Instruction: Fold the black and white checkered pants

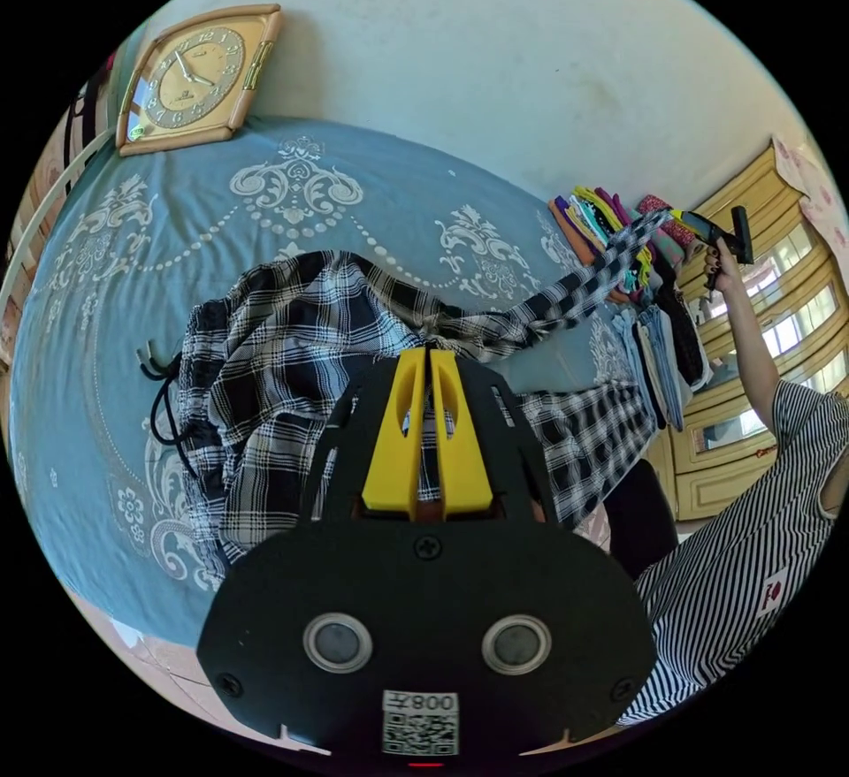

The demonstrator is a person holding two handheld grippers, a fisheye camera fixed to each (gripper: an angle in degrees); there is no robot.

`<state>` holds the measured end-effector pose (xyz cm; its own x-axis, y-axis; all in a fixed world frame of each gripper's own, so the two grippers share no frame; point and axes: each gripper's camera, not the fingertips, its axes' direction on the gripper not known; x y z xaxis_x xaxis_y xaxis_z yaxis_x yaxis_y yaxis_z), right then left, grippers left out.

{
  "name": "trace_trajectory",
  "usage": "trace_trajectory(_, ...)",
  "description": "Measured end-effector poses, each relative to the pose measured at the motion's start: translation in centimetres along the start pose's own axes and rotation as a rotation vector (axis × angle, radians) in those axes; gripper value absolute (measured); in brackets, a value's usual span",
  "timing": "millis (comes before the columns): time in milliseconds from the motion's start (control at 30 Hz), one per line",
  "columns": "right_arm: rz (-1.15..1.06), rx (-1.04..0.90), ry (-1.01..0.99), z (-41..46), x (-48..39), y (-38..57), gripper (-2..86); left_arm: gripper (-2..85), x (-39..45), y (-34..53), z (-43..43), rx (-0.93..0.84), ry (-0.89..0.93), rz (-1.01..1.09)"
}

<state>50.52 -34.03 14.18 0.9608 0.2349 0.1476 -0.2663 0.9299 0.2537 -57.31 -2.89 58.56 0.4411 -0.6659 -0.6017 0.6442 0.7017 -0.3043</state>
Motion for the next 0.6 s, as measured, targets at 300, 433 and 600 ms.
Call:
trace_trajectory(300,0.039,0.052,-0.027,-4.5,2.0,-0.1,1.5,1.4,2.8,0.0,2.3,-0.101,0.052,0.1)
trace_trajectory(433,0.015,0.064,-0.049,-6.5,1.5,0.3,1.5,2.4,5.4,-1.2,3.2,-0.074,0.103,0.187)
trace_trajectory(600,-0.011,0.05,-0.066,-7.3,1.0,0.9,1.4,4.6,8.7,-4.6,6.9,-0.084,0.159,0.263)
